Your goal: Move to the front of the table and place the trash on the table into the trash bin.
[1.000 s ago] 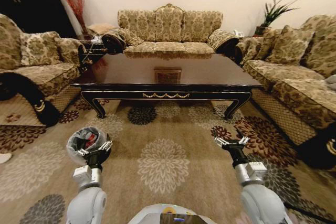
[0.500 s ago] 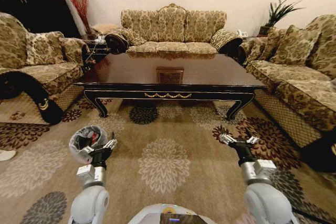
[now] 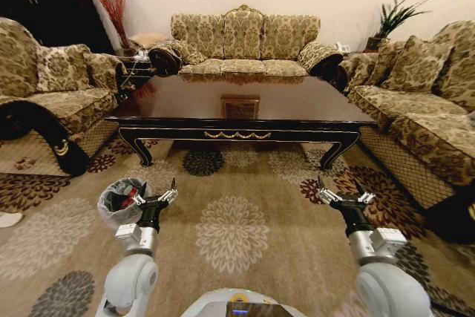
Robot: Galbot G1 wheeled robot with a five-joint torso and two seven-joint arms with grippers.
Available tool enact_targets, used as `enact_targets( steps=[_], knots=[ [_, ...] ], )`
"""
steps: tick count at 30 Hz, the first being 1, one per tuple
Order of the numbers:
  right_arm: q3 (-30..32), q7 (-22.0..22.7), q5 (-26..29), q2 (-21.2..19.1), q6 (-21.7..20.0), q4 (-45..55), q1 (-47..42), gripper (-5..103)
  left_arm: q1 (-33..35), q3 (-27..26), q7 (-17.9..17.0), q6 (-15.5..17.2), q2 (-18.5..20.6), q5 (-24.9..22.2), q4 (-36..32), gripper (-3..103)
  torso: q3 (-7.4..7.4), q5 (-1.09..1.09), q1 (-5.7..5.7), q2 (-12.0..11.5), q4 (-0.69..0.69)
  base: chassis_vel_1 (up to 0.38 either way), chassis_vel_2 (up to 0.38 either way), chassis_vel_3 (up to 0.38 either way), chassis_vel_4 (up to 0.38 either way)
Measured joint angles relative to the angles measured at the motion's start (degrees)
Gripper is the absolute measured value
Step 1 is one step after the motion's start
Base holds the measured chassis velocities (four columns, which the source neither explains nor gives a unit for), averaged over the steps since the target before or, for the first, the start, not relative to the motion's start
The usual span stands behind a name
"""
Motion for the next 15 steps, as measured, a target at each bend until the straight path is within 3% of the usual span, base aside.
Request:
enact_targets(
  steps=[15],
  knots=[
    [-0.04, -0.04, -0.09, -0.06, 0.0, 0.0, -0.01, 100, 0.08, -0.11, 0.01, 0.03, -0.06, 0.11, -0.01, 100, 0.0, 0.0, 0.0, 0.0, 0.0, 0.0, 0.0, 0.0, 0.0]
  ],
)
